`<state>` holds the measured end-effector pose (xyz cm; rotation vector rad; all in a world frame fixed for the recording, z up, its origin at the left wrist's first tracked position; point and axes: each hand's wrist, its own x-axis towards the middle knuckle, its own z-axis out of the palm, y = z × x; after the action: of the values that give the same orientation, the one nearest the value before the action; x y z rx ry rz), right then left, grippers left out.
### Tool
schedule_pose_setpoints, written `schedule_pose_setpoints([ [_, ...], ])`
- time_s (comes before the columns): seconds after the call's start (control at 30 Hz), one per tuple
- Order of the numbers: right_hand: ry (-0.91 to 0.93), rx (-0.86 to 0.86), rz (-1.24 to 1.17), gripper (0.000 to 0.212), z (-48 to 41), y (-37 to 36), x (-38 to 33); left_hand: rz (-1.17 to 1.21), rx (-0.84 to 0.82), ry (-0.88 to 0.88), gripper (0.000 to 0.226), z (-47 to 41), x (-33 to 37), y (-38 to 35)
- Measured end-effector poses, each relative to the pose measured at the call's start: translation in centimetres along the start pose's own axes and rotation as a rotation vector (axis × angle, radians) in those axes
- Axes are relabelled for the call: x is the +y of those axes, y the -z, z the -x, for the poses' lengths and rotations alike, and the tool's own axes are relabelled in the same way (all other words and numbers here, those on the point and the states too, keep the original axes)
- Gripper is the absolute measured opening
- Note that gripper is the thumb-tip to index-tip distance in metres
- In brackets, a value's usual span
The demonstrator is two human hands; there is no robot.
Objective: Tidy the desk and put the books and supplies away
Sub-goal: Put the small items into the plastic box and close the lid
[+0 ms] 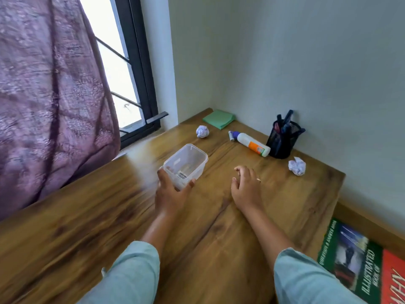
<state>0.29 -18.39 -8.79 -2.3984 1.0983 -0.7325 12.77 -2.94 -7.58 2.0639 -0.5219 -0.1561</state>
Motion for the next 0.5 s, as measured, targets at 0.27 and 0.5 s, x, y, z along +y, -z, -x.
schedule_pose_setpoints([
  [0.27, 0.062, -0.052, 0.235, 0.05, -12.2, -5.0, 0.1, -0.037, 0.014, -0.104, 0.076, -5.9, -0.4, -2.5],
  [0.5, -0.077, -0.057, 0.343, 0.05, -15.0, -6.3, -0.5, -0.041, 0.002, -0.139, 0.072, -6.5, -0.6, -2.8],
])
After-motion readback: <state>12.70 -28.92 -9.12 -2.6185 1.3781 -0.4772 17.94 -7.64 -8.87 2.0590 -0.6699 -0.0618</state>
